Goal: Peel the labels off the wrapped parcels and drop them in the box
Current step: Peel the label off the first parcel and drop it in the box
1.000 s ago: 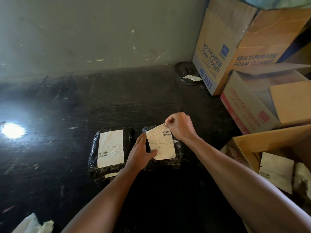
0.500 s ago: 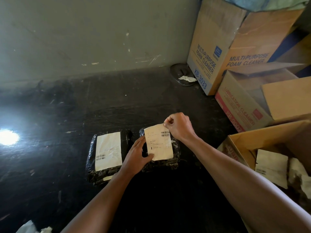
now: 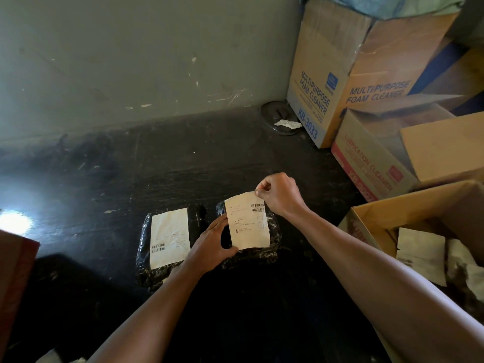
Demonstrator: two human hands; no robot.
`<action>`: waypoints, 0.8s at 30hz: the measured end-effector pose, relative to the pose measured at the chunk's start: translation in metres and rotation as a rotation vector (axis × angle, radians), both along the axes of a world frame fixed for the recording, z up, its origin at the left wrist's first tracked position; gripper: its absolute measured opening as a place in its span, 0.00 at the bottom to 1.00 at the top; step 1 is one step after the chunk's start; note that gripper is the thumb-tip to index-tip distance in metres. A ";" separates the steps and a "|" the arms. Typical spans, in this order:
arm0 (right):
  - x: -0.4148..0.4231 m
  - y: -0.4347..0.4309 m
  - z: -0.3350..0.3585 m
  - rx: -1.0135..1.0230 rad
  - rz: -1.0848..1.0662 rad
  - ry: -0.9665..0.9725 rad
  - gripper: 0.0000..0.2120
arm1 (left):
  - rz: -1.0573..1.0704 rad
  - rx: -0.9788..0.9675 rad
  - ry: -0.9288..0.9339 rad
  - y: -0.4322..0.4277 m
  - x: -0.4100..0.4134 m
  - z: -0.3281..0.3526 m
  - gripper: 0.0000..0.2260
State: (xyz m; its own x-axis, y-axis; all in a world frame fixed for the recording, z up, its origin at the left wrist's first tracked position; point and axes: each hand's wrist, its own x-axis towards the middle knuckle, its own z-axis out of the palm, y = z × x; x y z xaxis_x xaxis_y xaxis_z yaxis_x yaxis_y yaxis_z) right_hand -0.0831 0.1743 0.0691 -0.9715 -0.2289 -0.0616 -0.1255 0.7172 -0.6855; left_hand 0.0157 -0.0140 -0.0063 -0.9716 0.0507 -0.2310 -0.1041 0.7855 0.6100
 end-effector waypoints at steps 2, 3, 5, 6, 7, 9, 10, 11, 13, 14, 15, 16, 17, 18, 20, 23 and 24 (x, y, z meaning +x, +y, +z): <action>0.001 0.003 0.003 -0.007 -0.008 0.001 0.02 | -0.031 -0.014 -0.014 -0.002 0.000 -0.001 0.41; 0.002 0.005 0.005 -0.010 -0.008 0.002 0.02 | -0.039 -0.024 -0.011 -0.003 0.001 -0.002 0.41; 0.004 0.007 0.006 -0.018 -0.006 0.005 0.03 | -0.043 -0.030 0.003 -0.001 0.002 -0.001 0.41; 0.006 0.008 0.008 -0.023 -0.007 0.005 0.03 | -0.043 -0.029 0.015 0.000 0.002 -0.001 0.41; 0.007 0.009 0.009 -0.031 -0.008 0.005 0.03 | -0.045 -0.035 0.025 0.001 0.003 0.000 0.41; 0.008 0.012 0.010 -0.042 -0.008 0.005 0.03 | -0.048 -0.049 0.035 0.000 0.003 0.001 0.41; 0.009 0.013 0.010 -0.043 -0.006 0.000 0.03 | -0.048 -0.050 0.038 -0.001 0.004 0.001 0.40; 0.010 0.013 0.011 -0.045 -0.006 -0.010 0.02 | -0.049 -0.049 0.033 -0.002 0.004 0.002 0.40; 0.009 0.016 0.013 -0.080 -0.025 -0.034 0.02 | -0.057 -0.041 0.043 -0.003 0.006 0.003 0.39; 0.007 0.017 0.019 -0.123 -0.051 -0.040 0.03 | -0.069 -0.041 0.057 -0.002 0.006 0.002 0.39; 0.004 0.020 0.027 -0.166 -0.082 -0.027 0.03 | -0.074 -0.041 0.062 -0.001 0.008 0.001 0.38; 0.000 0.022 0.037 -0.196 -0.099 0.007 0.03 | -0.066 -0.038 0.065 -0.001 0.009 0.001 0.38; -0.005 0.024 0.047 -0.199 -0.099 0.047 0.02 | -0.056 -0.044 0.057 -0.001 0.010 0.001 0.37; -0.008 0.026 0.056 -0.179 -0.087 0.085 0.01 | -0.050 -0.051 0.044 -0.001 0.010 0.001 0.38; -0.009 0.031 0.068 -0.137 -0.071 0.141 0.01 | -0.048 -0.059 0.023 -0.001 0.009 0.001 0.38; -0.010 0.041 0.066 -0.145 -0.098 0.168 0.02 | -0.047 -0.044 0.013 0.003 0.009 0.006 0.38; -0.009 0.045 0.063 -0.160 -0.113 0.163 0.02 | -0.031 -0.039 0.015 0.003 0.009 0.007 0.38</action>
